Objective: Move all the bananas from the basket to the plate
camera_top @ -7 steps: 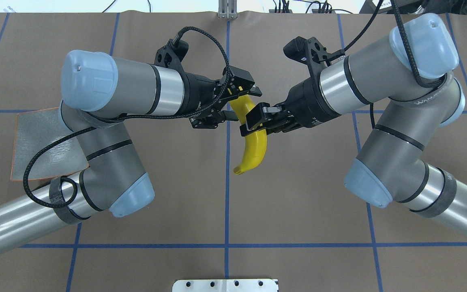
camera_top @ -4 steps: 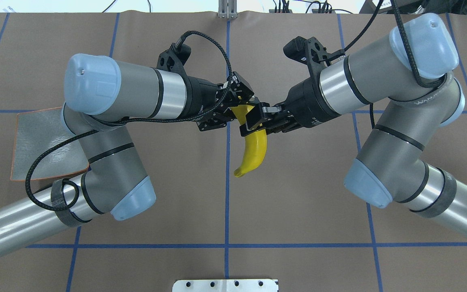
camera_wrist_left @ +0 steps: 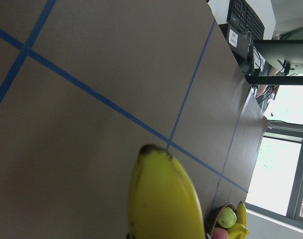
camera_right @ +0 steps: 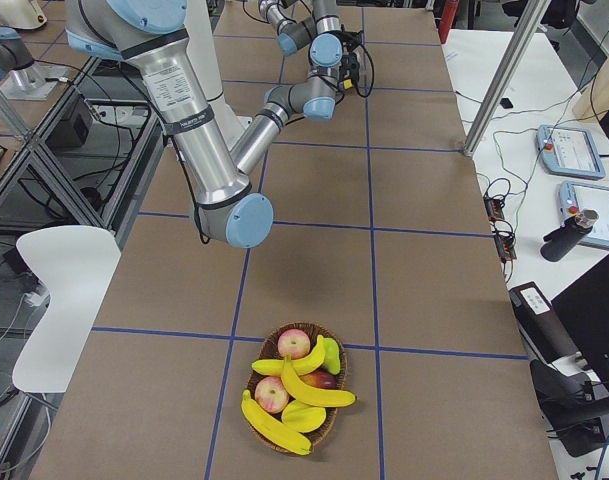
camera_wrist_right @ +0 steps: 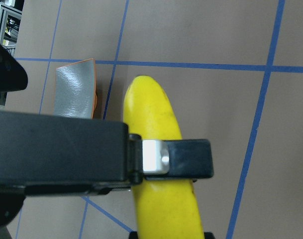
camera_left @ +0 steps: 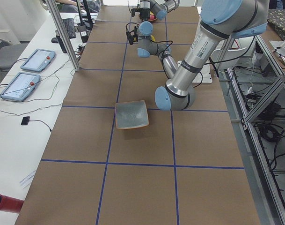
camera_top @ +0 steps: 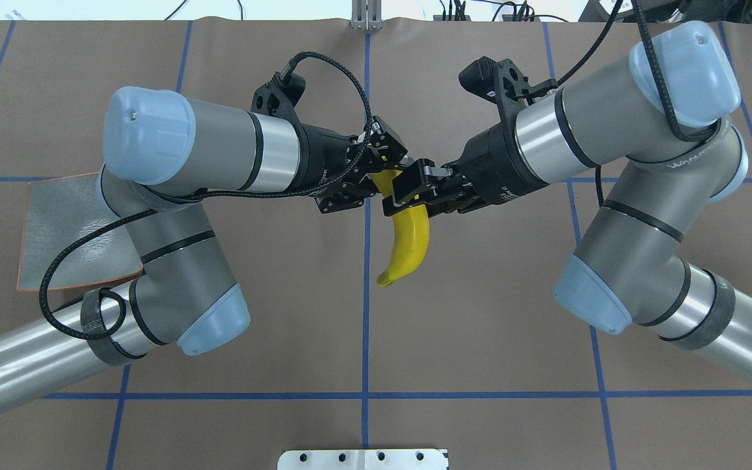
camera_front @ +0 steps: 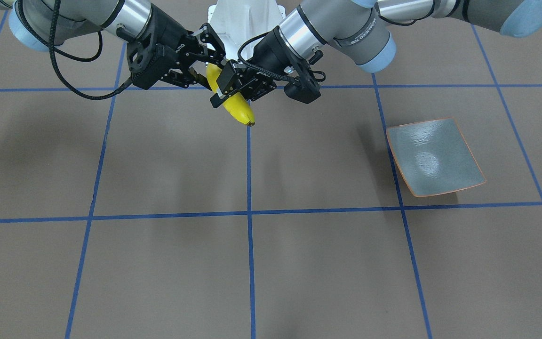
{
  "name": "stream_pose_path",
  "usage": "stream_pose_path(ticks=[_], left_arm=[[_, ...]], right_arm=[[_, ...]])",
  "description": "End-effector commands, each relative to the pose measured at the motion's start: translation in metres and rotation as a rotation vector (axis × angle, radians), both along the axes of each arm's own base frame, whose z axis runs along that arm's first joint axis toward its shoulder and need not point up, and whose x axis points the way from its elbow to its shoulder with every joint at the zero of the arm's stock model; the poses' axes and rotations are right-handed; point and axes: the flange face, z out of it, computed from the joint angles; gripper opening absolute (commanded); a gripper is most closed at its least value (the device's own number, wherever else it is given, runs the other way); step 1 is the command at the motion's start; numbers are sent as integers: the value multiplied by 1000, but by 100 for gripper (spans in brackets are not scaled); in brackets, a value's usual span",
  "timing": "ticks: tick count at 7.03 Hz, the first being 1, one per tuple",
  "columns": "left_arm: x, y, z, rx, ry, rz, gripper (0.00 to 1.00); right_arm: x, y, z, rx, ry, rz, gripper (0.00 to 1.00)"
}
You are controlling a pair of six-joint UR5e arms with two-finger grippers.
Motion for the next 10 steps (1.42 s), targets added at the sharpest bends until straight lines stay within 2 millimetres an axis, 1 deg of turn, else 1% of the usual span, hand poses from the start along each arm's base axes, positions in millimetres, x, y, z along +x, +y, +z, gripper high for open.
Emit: stream_pose_path(ticks=[1, 2, 3, 4, 5, 6, 7, 8, 9, 10], left_arm=[[1, 0, 1, -6, -8, 3, 0], [-1, -5, 2, -21, -35, -2, 0], [-7, -17, 7, -57, -95, -19, 0], [-28, -38, 13, -91, -143, 11, 0], [-56, -61, 25, -140, -184, 53, 0], [-90, -78, 59, -191, -224, 73, 0], [-134, -84, 104, -189, -261, 72, 0], [-144, -69, 132, -178, -314, 88, 0], [-146, -65, 147, -200, -435, 108, 0], [-148, -61, 155, -190, -571, 125, 0]], right_arm=[[3, 2, -2, -29, -27, 5, 100], [9, -1, -2, -30, -28, 9, 100], [24, -6, 1, -37, -27, -8, 100], [57, -20, 12, -59, -19, -44, 100], [88, -32, 22, -79, -14, -55, 100], [117, -43, 36, -102, -4, -49, 100], [142, -54, 51, -125, 6, -28, 100], [156, -59, 62, -145, 14, -8, 100], [158, -58, 71, -160, 22, -3, 100], [158, -58, 75, -166, 26, -1, 100]])
